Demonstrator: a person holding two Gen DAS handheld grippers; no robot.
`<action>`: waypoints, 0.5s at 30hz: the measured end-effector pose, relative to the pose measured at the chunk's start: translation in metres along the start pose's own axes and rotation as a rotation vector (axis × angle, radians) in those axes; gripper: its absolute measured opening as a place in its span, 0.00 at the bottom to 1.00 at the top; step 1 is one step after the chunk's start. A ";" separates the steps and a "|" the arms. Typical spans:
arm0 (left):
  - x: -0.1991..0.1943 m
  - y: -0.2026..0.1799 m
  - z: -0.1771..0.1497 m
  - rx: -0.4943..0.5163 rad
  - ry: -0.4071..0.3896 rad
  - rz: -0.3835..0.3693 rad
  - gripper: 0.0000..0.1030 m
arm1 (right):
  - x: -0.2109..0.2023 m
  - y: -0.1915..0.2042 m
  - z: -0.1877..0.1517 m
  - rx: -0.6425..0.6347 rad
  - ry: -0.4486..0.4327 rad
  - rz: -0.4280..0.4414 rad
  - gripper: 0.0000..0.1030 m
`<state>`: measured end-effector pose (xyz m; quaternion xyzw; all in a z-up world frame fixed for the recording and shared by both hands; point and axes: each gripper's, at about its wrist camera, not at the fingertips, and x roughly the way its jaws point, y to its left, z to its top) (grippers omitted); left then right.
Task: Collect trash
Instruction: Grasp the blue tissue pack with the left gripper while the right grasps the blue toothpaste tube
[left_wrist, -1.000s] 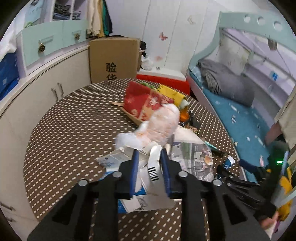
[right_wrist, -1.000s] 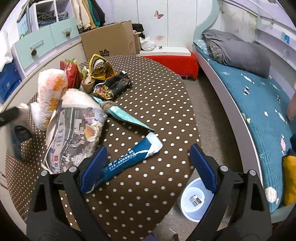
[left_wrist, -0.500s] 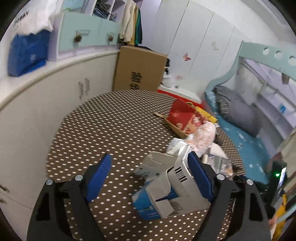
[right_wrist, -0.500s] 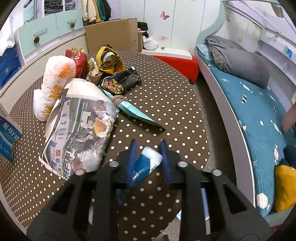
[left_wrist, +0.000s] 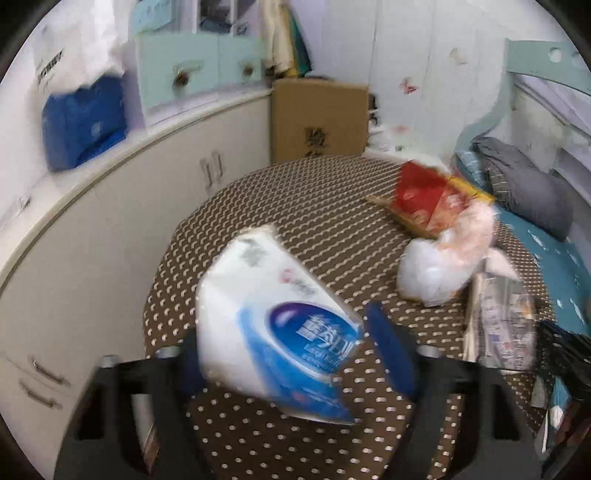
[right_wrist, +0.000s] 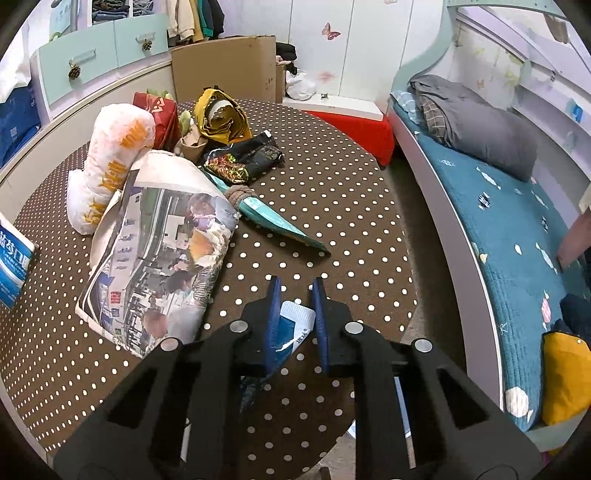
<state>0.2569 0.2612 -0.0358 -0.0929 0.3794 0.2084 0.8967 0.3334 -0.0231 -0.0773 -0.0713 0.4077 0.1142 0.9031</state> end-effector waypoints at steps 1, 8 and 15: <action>0.007 0.004 -0.001 -0.023 0.025 -0.005 0.35 | 0.000 0.000 0.000 0.000 0.000 0.001 0.17; 0.006 0.015 -0.005 -0.105 0.026 -0.098 0.21 | -0.003 0.001 0.001 -0.004 0.005 0.006 0.12; -0.023 0.005 -0.006 -0.088 -0.038 -0.103 0.11 | -0.013 -0.010 -0.003 0.043 0.001 0.026 0.05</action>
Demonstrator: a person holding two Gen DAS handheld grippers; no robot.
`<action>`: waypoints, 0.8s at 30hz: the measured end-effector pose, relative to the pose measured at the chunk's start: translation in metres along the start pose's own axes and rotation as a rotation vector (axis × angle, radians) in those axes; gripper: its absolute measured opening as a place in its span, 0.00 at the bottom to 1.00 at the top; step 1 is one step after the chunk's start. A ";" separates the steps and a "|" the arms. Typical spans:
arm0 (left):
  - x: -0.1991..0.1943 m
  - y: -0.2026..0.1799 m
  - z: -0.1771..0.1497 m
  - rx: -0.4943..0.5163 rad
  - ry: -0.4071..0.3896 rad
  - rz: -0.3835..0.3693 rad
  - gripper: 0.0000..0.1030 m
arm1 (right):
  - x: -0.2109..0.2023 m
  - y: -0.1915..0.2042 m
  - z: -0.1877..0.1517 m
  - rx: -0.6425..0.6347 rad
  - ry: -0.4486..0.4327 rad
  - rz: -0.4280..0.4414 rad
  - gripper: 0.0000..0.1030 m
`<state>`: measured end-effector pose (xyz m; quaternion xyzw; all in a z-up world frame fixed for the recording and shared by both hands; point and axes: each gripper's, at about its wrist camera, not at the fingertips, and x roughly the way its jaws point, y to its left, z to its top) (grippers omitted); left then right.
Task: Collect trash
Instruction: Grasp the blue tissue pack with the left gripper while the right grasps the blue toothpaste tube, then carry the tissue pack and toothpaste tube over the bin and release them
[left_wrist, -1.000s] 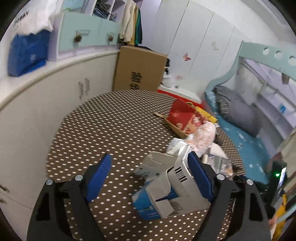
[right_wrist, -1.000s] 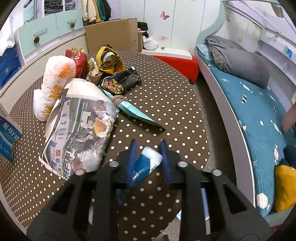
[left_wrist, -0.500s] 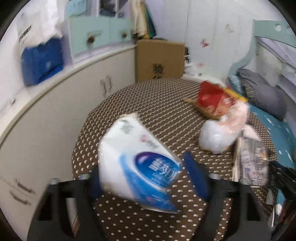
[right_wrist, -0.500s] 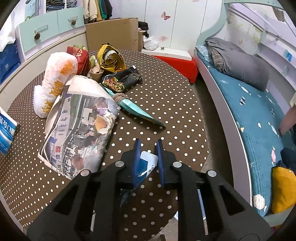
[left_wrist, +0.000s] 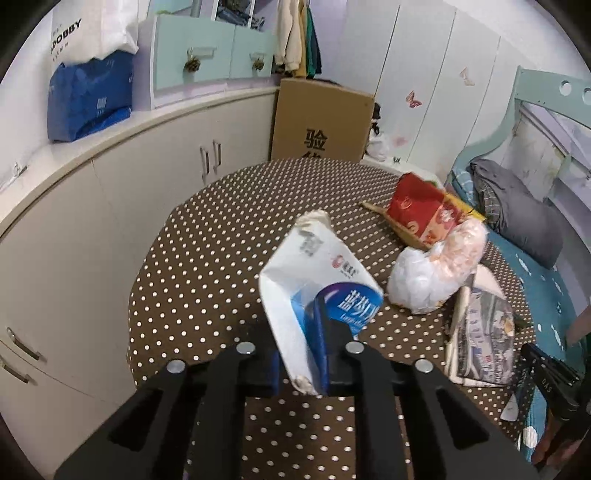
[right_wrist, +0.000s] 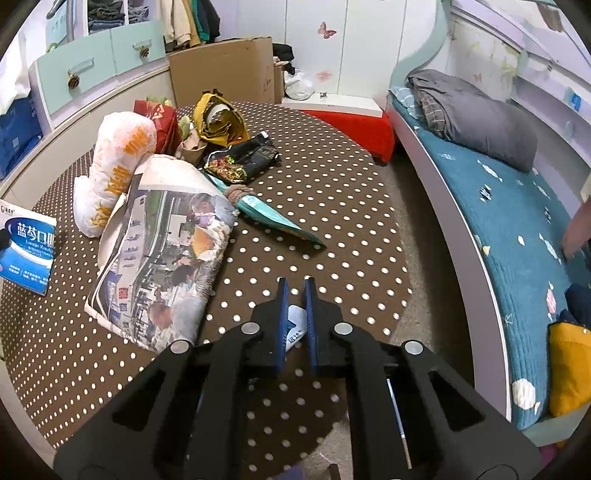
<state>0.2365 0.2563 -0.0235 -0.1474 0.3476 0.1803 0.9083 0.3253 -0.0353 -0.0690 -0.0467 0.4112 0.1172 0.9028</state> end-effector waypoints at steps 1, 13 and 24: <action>-0.002 0.001 0.003 -0.002 -0.008 -0.003 0.09 | -0.003 -0.003 -0.001 0.010 -0.003 0.005 0.03; -0.039 -0.036 0.003 0.093 -0.102 -0.037 0.04 | -0.047 -0.018 -0.007 0.024 -0.101 -0.004 0.02; -0.065 -0.089 -0.014 0.198 -0.142 -0.136 0.04 | -0.060 -0.052 -0.023 0.154 -0.073 0.045 0.27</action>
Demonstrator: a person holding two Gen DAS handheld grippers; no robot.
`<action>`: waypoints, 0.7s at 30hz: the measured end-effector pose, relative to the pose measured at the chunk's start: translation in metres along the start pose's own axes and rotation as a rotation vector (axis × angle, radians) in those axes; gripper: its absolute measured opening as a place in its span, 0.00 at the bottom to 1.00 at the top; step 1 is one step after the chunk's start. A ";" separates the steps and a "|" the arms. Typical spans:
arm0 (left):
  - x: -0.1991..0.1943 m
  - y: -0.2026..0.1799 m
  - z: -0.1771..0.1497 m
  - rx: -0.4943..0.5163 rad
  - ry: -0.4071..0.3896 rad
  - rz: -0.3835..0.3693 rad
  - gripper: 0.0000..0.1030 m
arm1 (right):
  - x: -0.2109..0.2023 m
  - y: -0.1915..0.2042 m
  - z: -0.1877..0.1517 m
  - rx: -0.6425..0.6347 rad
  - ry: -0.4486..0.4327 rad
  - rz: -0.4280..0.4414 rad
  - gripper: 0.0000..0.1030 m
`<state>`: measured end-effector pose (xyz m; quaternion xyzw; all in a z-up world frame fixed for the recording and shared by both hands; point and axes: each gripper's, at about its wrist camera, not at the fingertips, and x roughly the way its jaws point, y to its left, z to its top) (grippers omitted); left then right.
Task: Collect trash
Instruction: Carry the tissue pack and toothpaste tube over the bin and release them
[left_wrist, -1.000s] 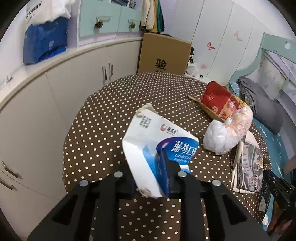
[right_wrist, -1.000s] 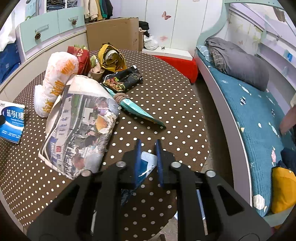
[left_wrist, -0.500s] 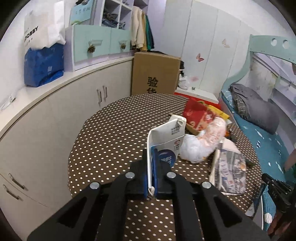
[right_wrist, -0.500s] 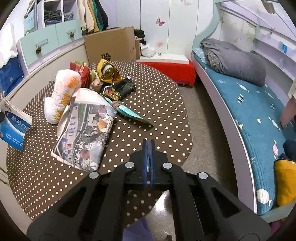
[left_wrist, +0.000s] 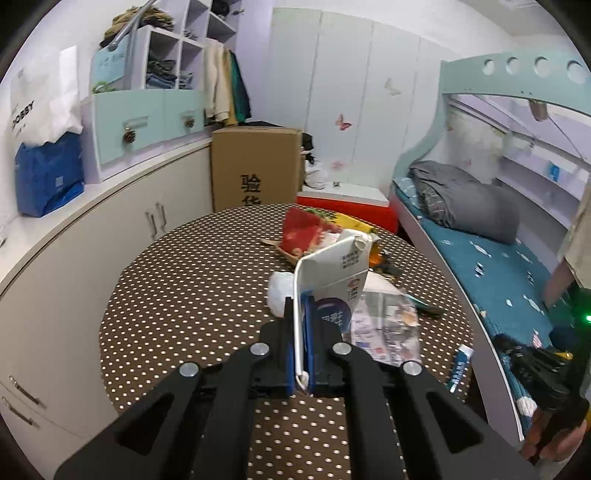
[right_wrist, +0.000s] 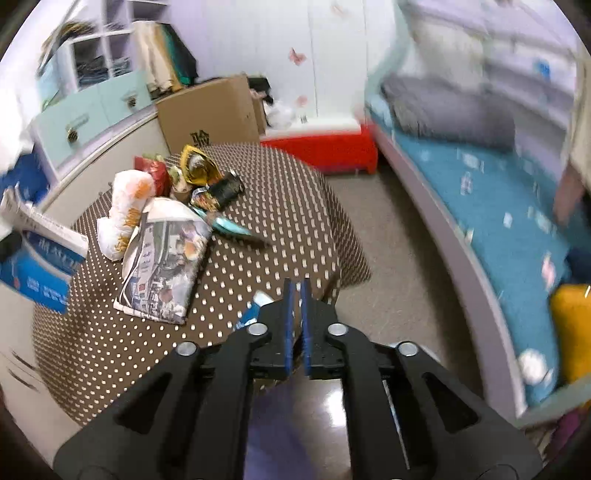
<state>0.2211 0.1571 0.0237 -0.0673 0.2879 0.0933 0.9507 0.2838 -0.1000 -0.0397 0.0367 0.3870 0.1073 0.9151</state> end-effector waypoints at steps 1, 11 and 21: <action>0.000 -0.001 -0.001 0.001 0.002 -0.001 0.04 | 0.006 -0.001 -0.002 0.004 0.031 0.014 0.69; 0.001 0.003 -0.007 -0.004 0.016 0.015 0.04 | 0.042 0.044 -0.023 -0.113 0.112 0.004 0.71; 0.000 -0.021 -0.009 0.031 0.017 -0.036 0.04 | 0.017 -0.015 -0.020 0.020 0.052 -0.050 0.08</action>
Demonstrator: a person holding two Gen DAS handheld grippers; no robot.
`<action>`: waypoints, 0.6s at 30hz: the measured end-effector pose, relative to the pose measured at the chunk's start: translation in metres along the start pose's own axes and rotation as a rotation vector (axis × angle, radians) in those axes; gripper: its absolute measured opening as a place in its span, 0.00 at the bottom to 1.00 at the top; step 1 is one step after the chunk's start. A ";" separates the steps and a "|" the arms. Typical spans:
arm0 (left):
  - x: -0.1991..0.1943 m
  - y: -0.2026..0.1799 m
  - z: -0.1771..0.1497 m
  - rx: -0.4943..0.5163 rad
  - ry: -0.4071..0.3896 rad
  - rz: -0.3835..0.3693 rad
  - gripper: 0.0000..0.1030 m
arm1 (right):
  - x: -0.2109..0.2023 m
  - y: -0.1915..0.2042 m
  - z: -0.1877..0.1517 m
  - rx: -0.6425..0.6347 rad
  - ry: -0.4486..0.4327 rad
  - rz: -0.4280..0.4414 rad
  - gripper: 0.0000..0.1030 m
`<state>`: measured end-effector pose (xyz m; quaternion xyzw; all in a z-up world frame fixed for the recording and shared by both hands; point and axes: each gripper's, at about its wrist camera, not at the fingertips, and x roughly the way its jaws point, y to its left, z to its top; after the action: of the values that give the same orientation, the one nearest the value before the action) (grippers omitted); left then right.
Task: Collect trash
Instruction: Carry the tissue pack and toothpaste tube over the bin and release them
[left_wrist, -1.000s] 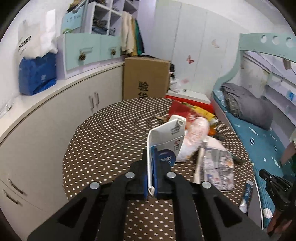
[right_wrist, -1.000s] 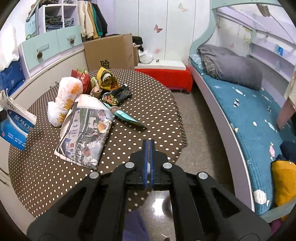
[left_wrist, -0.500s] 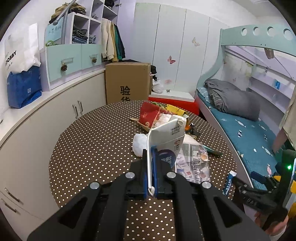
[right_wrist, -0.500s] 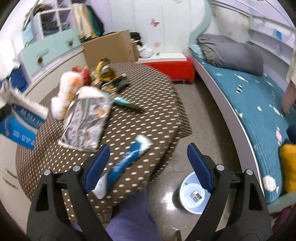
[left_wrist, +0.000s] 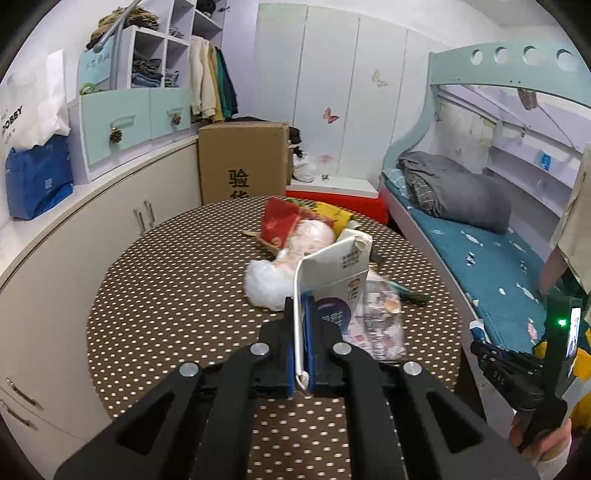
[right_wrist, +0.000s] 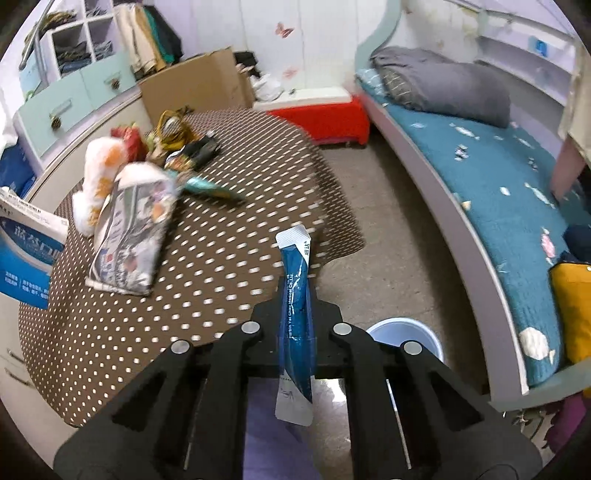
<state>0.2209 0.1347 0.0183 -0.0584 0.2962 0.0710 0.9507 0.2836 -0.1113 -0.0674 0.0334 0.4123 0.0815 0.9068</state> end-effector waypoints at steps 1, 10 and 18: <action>0.000 -0.005 0.000 0.007 0.000 -0.010 0.05 | -0.005 -0.006 0.000 0.009 -0.012 0.001 0.08; 0.001 -0.063 0.000 0.079 0.002 -0.119 0.05 | -0.041 -0.049 0.001 0.061 -0.078 -0.045 0.08; 0.007 -0.131 -0.004 0.162 0.021 -0.230 0.05 | -0.061 -0.099 -0.013 0.124 -0.087 -0.112 0.08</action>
<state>0.2463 0.0055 0.0200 -0.0157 0.3022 -0.0634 0.9510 0.2463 -0.2192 -0.0429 0.0700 0.3779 0.0033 0.9232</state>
